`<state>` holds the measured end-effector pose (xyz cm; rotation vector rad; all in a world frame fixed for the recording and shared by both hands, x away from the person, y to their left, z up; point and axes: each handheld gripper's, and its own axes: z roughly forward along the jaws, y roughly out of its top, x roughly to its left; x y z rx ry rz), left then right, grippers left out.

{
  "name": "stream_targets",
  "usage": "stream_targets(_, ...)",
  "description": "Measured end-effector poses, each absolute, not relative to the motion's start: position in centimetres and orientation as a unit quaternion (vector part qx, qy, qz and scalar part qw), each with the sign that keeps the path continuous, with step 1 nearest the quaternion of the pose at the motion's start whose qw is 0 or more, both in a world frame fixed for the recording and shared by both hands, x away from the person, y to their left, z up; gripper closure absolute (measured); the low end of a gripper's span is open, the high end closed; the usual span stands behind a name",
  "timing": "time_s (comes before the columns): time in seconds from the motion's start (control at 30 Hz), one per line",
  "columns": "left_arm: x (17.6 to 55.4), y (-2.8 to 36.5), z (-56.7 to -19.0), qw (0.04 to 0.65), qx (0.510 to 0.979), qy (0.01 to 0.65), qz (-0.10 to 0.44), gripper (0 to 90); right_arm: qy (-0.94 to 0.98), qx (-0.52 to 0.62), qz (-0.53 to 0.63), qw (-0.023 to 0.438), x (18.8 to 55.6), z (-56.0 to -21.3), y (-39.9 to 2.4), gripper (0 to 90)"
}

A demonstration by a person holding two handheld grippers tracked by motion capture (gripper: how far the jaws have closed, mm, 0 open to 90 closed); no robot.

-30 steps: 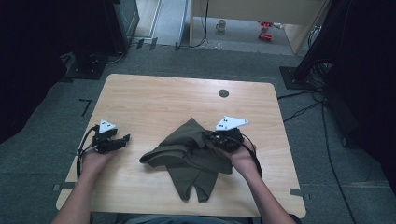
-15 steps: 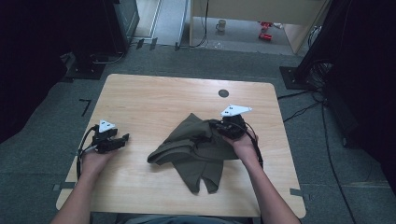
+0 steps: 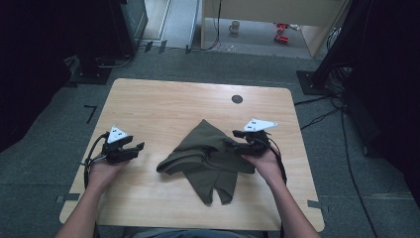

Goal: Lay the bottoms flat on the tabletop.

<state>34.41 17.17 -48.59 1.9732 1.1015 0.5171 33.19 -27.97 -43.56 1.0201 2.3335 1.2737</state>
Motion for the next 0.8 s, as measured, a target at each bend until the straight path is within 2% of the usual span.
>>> stream_targets(0.2,32.9,16.1,-47.4,0.424,0.783,0.412,0.194,43.0,0.803,0.365,0.449,0.144,30.9,-44.9,-29.7,47.6)
stream_targets(0.37,31.1,14.9,-47.1,0.428,0.796,0.385,0.185,41.0,0.805,0.369,0.444,0.139,29.8,-46.0,-30.3,41.3)
stream_targets(0.63,28.7,12.7,-46.5,0.462,0.803,0.346,0.149,36.8,0.810,0.364,0.439,0.136,29.8,-47.0,-29.7,34.5)
stream_targets(0.8,28.5,11.3,-47.3,0.445,0.822,0.329,0.132,35.4,0.816,0.372,0.416,0.148,29.6,-47.4,-29.6,34.2)
